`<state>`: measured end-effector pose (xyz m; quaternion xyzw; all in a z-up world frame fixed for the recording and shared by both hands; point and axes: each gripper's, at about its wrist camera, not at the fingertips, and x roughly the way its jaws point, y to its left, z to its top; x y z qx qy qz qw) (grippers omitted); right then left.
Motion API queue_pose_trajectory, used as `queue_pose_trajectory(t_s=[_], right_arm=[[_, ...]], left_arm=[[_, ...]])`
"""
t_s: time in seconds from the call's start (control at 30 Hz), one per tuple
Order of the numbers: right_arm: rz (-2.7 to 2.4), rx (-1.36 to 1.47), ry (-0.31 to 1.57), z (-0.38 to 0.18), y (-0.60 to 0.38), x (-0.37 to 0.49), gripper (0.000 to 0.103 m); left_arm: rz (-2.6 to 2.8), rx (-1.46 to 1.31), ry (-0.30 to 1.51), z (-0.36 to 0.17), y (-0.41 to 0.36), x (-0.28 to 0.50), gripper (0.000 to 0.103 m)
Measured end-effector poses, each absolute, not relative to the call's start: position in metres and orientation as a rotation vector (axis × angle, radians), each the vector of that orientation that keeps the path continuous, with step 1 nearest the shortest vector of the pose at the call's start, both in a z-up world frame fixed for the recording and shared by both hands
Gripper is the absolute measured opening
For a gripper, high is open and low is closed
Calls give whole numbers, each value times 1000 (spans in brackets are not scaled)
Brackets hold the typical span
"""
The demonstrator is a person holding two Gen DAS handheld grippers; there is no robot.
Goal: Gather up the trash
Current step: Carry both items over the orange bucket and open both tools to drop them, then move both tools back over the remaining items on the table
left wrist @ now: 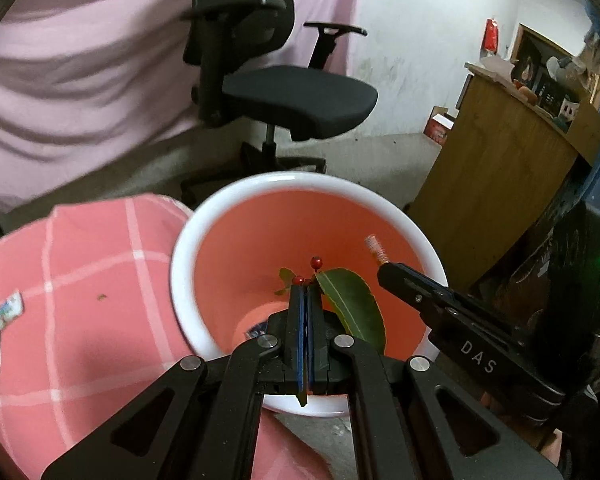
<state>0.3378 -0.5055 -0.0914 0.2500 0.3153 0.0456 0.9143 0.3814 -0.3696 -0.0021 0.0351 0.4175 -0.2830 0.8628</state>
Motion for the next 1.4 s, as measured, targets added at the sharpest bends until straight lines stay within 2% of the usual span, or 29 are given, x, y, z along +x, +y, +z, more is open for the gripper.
queue_pose_trajectory(t_s=[0.2,0.3,0.37,0.4,0.43,0.53,0.6,0.67,0.8,0.87,0.9,0.93,0.97,1.0,1.07,1.13,1.27,1.4], right_arm=[[98,542,687,-98,-510,339,9],[86,551,711,-102,-511,340,9],[84,556,714,-103,-512,339,9],[81,556,711,-102,-513,338,11],[78,555,708,-102,-513,337,15],[75,552,695,-99,-513,336,27],[76,546,681,-96,-513,335,27],[73,534,643,-89,-512,333,27],[70,493,552,-73,-506,325,28],[68,478,523,-67,-502,323,31],[65,471,518,-65,-500,323,39],[61,464,510,-63,-497,324,53],[58,462,498,-61,-495,323,57],[61,462,492,-59,-493,324,60],[62,456,476,-55,-488,325,66],[58,444,452,-51,-482,325,78],[70,417,377,-37,-466,322,86],[90,387,280,-23,-444,318,102]], left_arm=[[-577,68,904,-9,-368,383,0],[-571,53,893,-8,-367,383,7],[-564,40,889,-7,-364,384,24],[-559,30,884,-5,-362,384,28],[-555,20,878,-4,-361,383,30],[-540,-16,859,1,-350,383,30],[-522,-36,842,5,-345,381,35],[-489,-74,805,9,-333,378,56],[-425,-144,725,19,-305,372,63],[-393,-169,701,24,-292,370,80],[-376,-178,680,28,-286,368,84],[-362,-183,658,30,-281,367,90],[-338,-186,626,34,-274,364,99],[-301,-184,594,38,-267,361,101],[-261,-181,562,42,-257,357,101],[-247,-165,533,46,-248,354,101],[-214,-126,462,51,-230,341,101],[-189,-133,400,57,-203,328,101]])
